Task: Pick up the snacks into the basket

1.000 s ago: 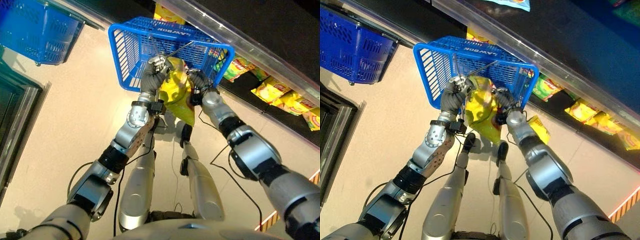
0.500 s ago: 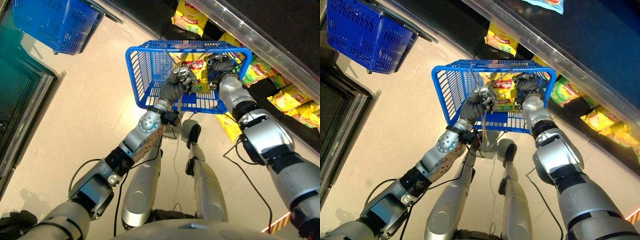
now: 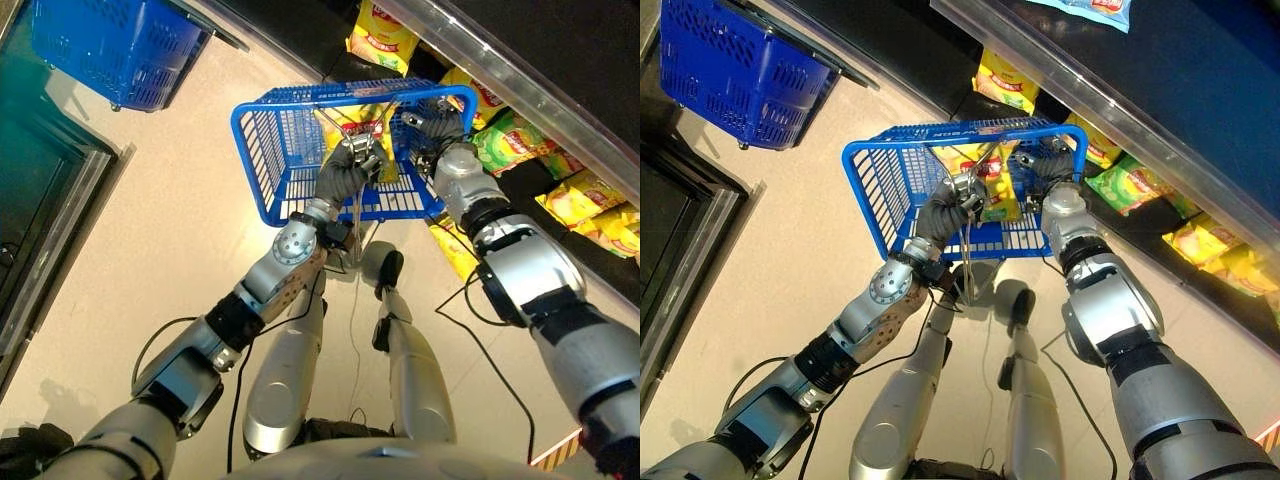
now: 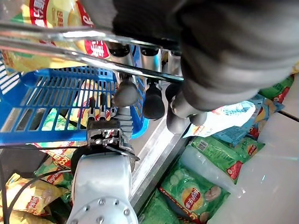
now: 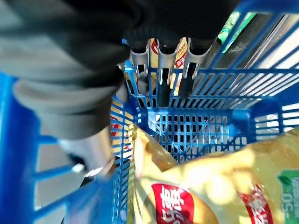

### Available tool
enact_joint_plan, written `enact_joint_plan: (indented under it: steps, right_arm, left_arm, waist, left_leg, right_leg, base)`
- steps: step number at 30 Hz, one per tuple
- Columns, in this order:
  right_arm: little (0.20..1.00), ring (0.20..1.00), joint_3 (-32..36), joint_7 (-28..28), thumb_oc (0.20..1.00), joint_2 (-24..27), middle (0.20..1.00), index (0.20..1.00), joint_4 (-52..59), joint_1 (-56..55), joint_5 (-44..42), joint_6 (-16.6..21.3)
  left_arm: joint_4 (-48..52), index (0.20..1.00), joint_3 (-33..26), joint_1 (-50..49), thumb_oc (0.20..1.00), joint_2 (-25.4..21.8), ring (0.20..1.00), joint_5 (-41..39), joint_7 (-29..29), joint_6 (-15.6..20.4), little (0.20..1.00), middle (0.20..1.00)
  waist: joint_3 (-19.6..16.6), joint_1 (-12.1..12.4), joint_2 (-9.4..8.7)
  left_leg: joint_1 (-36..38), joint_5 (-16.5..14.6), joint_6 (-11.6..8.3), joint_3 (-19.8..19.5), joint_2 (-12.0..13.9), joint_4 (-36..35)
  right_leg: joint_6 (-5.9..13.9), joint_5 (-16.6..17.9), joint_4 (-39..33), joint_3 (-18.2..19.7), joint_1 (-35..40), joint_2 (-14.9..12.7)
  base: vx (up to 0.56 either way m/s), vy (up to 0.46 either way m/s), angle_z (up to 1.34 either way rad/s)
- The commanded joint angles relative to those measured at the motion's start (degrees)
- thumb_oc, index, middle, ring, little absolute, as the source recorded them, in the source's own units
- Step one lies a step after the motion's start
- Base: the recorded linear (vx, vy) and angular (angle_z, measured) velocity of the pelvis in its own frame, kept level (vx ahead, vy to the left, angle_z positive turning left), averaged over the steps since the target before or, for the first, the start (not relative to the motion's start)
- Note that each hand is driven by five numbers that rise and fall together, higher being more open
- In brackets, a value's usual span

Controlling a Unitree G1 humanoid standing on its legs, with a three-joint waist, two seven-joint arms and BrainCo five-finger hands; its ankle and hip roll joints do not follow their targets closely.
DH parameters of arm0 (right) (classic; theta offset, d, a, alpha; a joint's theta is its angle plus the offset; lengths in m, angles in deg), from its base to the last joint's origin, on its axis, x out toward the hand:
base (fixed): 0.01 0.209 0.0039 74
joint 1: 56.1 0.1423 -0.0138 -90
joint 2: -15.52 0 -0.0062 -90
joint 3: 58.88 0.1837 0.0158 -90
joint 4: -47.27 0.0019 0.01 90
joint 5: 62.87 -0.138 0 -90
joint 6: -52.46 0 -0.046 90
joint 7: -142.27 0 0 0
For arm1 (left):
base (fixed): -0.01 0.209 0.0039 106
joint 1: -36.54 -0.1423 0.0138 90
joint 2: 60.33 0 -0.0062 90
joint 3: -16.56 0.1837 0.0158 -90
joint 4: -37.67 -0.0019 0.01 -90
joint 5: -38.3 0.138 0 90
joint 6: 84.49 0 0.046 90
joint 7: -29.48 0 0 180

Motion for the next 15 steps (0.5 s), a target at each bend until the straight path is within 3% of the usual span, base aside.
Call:
enact_joint_plan:
  steps: [1,3,5,6,8,9,10,12,15]
  right_arm:
    - [1.0,1.0,-2.9,-0.03,1.0,0.28,1.0,1.0,9.98,-7.64,5.73,0.81]
    - [1.0,1.0,-3.87,0.27,1.0,0.19,1.0,1.0,15.5,-12.14,8.38,0.56]
    - [1.0,1.0,-3.68,2.5,1.0,0.91,1.0,1.0,28.57,-24.92,13.78,0.22]
    - [1.0,1.0,-0.64,3.92,1.0,3.65,1.0,1.0,35.48,-34.35,17.17,0.7]
    - [1.0,1.0,-0.61,3.92,1.0,3.67,1.0,1.0,35.64,-34.56,17.21,0.64]
    - [1.0,1.0,3.22,6.09,1.0,5.03,1.0,1.0,38.09,-42.98,18.28,1.48]
    - [1.0,1.0,3.22,6.09,1.0,5.03,1.0,1.0,38.09,-42.99,18.28,1.48]
    - [1.0,1.0,7.71,7.83,1.0,4.69,1.0,1.0,39.15,-52.5,19.46,2.63]
    - [1.0,1.0,9.83,9.13,1.0,4.04,1.0,1.0,38.84,-58.26,21.97,3.08]
  left_arm:
    - [9.97,0.2,-8.14,-1.73,0.2,3.01,0.2,3.85,1.47,4.51,0.2,0.2]
    - [9.15,0.2,-10.32,-3.79,0.2,2.3,0.2,4.97,0.88,4.23,0.2,0.2]
    - [7.05,0.2,-15.71,-10.43,0.2,0.96,0.2,6.25,0.84,3.7,0.2,0.2]
    - [4.96,0.2,-19.55,-15.19,0.2,-0.59,0.2,7.71,0.99,3.45,0.2,0.2]
    - [4.98,0.2,-19.5,-15.31,0.2,-0.58,0.2,7.72,0.99,3.46,0.2,0.2]
    - [0.72,0.2,-22.91,-19.07,0.2,-1.76,0.2,9.94,1.4,3.44,0.2,0.2]
    - [0.72,0.2,-22.9,-19.08,0.2,-1.76,0.2,9.94,1.4,3.44,0.2,0.2]
    - [-6.63,0.2,-26.56,-22.95,0.2,-2.82,0.2,14.55,1.6,3.52,0.2,0.2]
    - [-13.0,0.2,-30.77,-28.19,0.2,-4.09,0.2,22.66,0.54,2.81,0.2,0.2]
  waist:
    - [-3.52,-2.12,-0.34]
    - [-4.09,-2.81,-1.0]
    - [-5.82,-4.28,-2.36]
    - [-7.14,-5.39,-3.13]
    - [-7.21,-5.32,-3.13]
    - [-8.86,-6.46,-3.8]
    - [-8.87,-6.45,-3.8]
    - [-11.45,-8.34,-4.84]
    - [-12.7,-8.33,-4.98]
  left_leg:
    - [4.29,-7.4,0.09,3.39,-0.61,2.01]
    - [4.97,-7.61,0.12,3.9,-0.35,1.91]
    - [6.46,-8.33,0.35,4.92,0.12,1.76]
    - [7.52,-8.92,0.61,5.69,0.36,1.75]
    - [7.58,-8.95,0.62,5.72,0.37,1.73]
    - [8.95,-9.49,0.99,6.62,0.74,1.38]
    - [8.95,-9.49,0.99,6.63,0.74,1.38]
    - [11.29,-9.75,1.4,7.76,1.58,0.23]
    - [13.38,-10.51,1.56,9.65,3.1,0.74]
  right_leg:
    - [3.36,-1.87,-0.44,3.12,2.95,-2.26]
    - [3.45,-1.67,-0.74,3.33,3.57,-2.37]
    - [3.81,-1.11,-1.54,3.56,5.0,-2.71]
    - [4.15,-0.62,-2.14,3.87,5.89,-2.93]
    - [4.15,-0.61,-2.19,3.89,5.94,-2.92]
    - [4.56,0.16,-3.02,4.58,6.61,-2.85]
    - [4.56,0.17,-3.02,4.59,6.61,-2.84]
    - [4.73,0.23,-3.46,5.8,7.43,-2.04]
    - [4.81,-1.57,-0.22,5.61,8.34,-1.63]
  base:
    - [0.05,0.066,-0.12]
    - [0.05,0.058,-0.18]
    - [0.09,0.085,-0.21]
    - [0.08,0.073,-0.22]
    - [0.06,0.05,-0.31]
    - [0.06,0.053,-0.26]
    - [0.13,0.101,-0.27]
    - [0.11,0.064,-0.26]
    - [0.03,0.001,-0.58]
